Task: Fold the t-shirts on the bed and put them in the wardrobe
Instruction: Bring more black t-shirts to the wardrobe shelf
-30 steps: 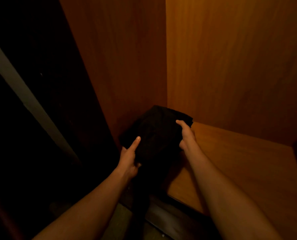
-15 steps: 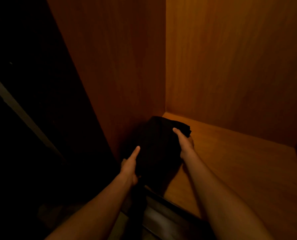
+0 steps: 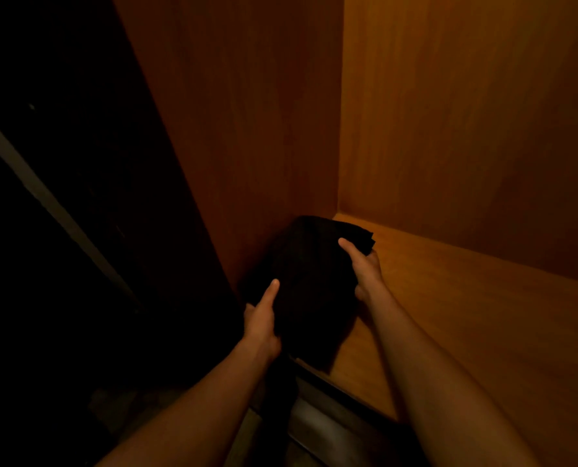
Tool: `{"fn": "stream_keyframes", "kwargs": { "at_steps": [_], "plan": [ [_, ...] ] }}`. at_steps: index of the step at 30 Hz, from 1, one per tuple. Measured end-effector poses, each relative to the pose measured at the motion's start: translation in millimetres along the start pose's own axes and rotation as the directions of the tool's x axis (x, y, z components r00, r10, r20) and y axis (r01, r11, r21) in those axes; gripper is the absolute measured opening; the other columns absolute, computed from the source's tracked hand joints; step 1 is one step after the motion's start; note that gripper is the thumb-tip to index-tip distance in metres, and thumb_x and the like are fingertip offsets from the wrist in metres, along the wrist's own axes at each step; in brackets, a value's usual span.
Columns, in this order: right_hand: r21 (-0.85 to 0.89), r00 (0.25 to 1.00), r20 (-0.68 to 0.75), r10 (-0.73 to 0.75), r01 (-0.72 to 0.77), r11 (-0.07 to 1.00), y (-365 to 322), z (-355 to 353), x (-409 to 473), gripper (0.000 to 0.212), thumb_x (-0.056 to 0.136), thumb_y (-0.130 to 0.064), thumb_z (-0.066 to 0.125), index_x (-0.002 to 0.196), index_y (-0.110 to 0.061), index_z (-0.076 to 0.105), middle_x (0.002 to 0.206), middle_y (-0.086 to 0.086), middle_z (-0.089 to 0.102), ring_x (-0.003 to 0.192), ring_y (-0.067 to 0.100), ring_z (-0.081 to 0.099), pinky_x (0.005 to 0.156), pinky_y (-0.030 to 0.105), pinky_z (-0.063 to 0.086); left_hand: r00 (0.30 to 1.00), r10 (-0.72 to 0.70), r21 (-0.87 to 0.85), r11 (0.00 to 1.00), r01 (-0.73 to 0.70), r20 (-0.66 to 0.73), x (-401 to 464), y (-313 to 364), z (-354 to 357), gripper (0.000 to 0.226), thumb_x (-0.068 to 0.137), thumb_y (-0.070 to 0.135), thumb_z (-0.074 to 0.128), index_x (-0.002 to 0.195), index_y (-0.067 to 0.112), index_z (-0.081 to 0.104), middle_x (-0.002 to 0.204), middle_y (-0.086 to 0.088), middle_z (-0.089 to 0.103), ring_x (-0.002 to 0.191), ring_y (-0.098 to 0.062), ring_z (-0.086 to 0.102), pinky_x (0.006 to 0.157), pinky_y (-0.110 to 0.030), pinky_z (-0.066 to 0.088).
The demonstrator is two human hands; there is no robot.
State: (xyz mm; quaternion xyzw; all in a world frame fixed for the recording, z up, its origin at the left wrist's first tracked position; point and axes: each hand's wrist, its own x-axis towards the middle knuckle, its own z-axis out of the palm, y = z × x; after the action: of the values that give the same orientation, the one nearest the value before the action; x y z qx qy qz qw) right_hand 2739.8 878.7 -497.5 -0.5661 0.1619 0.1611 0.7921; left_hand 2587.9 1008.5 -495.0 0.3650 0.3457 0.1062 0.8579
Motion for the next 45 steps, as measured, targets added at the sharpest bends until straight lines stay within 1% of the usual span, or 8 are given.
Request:
{"fn": "stream_keyframes", "kwargs": {
  "at_steps": [8, 14, 20, 25, 30, 35, 38, 45],
  "plan": [
    [0.081, 0.995, 0.041, -0.088, 0.085, 0.993, -6, -1, -1, 0.058, 0.08, -0.02, 0.079, 0.132, -0.011, 0.057, 0.12, 0.011, 0.067, 0.105, 0.028, 0.066, 0.09, 0.042, 0.056, 0.968, 0.235, 0.113, 0.968, -0.224, -0.089, -8, -4, 4, 0.062, 0.087, 0.025, 0.072, 0.143, 0.021, 0.045, 0.131, -0.005, 0.06, 0.113, -0.023, 0.061, 0.098, -0.044, 0.051],
    [-0.377, 0.963, -0.223, -0.153, 0.059, 0.924, 2, 5, -5, 0.058, 0.089, -0.048, 0.064, 0.136, -0.015, 0.052, 0.131, 0.005, 0.059, 0.119, 0.027, 0.057, 0.097, 0.038, 0.047, 0.991, -0.034, 0.154, 0.987, 0.054, -0.129, -3, 9, -1, 0.072, 0.078, 0.06, 0.072, 0.135, 0.02, 0.053, 0.122, -0.009, 0.066, 0.105, -0.031, 0.067, 0.08, -0.049, 0.059],
    [-0.453, 0.953, -0.278, -0.118, -0.022, 0.891, -7, 3, -7, 0.054, 0.091, -0.053, 0.059, 0.125, -0.011, 0.059, 0.122, 0.009, 0.063, 0.11, 0.03, 0.06, 0.097, 0.043, 0.049, 0.978, -0.179, 0.159, 0.968, 0.195, -0.11, -6, 28, 4, 0.049, 0.089, 0.06, 0.058, 0.122, 0.023, 0.051, 0.113, -0.011, 0.06, 0.104, -0.032, 0.059, 0.084, -0.05, 0.054],
    [-0.485, 0.947, -0.291, -0.134, -0.025, 0.874, -15, 0, -13, 0.066, 0.094, -0.045, 0.059, 0.145, -0.011, 0.038, 0.142, 0.012, 0.049, 0.127, 0.034, 0.05, 0.1, 0.041, 0.043, 0.959, -0.052, 0.269, 0.954, 0.13, -0.278, -11, 19, 16, 0.076, 0.084, 0.059, 0.065, 0.141, 0.014, 0.043, 0.129, -0.017, 0.058, 0.111, -0.037, 0.061, 0.098, -0.052, 0.05],
    [-0.859, 0.754, 0.031, -0.656, 0.355, 0.368, -10, -15, -21, 0.069, 0.095, -0.044, 0.057, 0.153, -0.017, 0.029, 0.16, 0.007, 0.026, 0.148, 0.026, 0.018, 0.118, 0.041, 0.02, 0.782, 0.556, 0.796, 0.591, -0.132, -0.283, -41, 3, 33, 0.073, 0.095, 0.041, 0.055, 0.151, 0.007, 0.023, 0.154, -0.017, 0.029, 0.137, -0.038, 0.034, 0.11, -0.049, 0.033],
    [-0.825, 0.685, 0.455, -0.569, 0.564, 0.02, -16, -12, -15, 0.052, 0.101, -0.046, 0.042, 0.149, -0.028, 0.039, 0.159, -0.002, 0.03, 0.15, 0.02, 0.013, 0.122, 0.041, 0.011, 0.573, 0.792, 0.919, 0.038, -0.392, 0.211, -53, 5, 33, 0.055, 0.099, 0.037, 0.047, 0.146, 0.01, 0.038, 0.151, -0.01, 0.039, 0.14, -0.028, 0.033, 0.114, -0.046, 0.031],
    [-0.848, 0.769, 0.509, -0.388, 0.526, -0.07, -14, -10, -11, 0.055, 0.102, -0.052, 0.03, 0.153, -0.029, 0.03, 0.162, -0.004, 0.023, 0.151, 0.019, 0.008, 0.123, 0.04, 0.003, 0.67, 0.591, 0.88, -0.159, -0.448, 0.448, -40, 13, 34, 0.054, 0.102, 0.042, 0.039, 0.151, 0.019, 0.033, 0.155, -0.005, 0.036, 0.147, -0.022, 0.023, 0.121, -0.04, 0.018],
    [-0.92, 0.871, 0.392, -0.296, 0.374, -0.118, -17, -10, -12, 0.059, 0.101, -0.059, 0.023, 0.155, -0.037, 0.016, 0.164, -0.004, 0.014, 0.15, 0.023, 0.013, 0.117, 0.047, 0.017, 0.853, 0.343, 0.909, -0.281, -0.307, 0.394, -8, 11, 29, 0.059, 0.101, 0.057, 0.022, 0.156, 0.035, 0.013, 0.165, -0.004, 0.002, 0.152, -0.023, -0.004, 0.12, -0.042, -0.004]
  ]
}}
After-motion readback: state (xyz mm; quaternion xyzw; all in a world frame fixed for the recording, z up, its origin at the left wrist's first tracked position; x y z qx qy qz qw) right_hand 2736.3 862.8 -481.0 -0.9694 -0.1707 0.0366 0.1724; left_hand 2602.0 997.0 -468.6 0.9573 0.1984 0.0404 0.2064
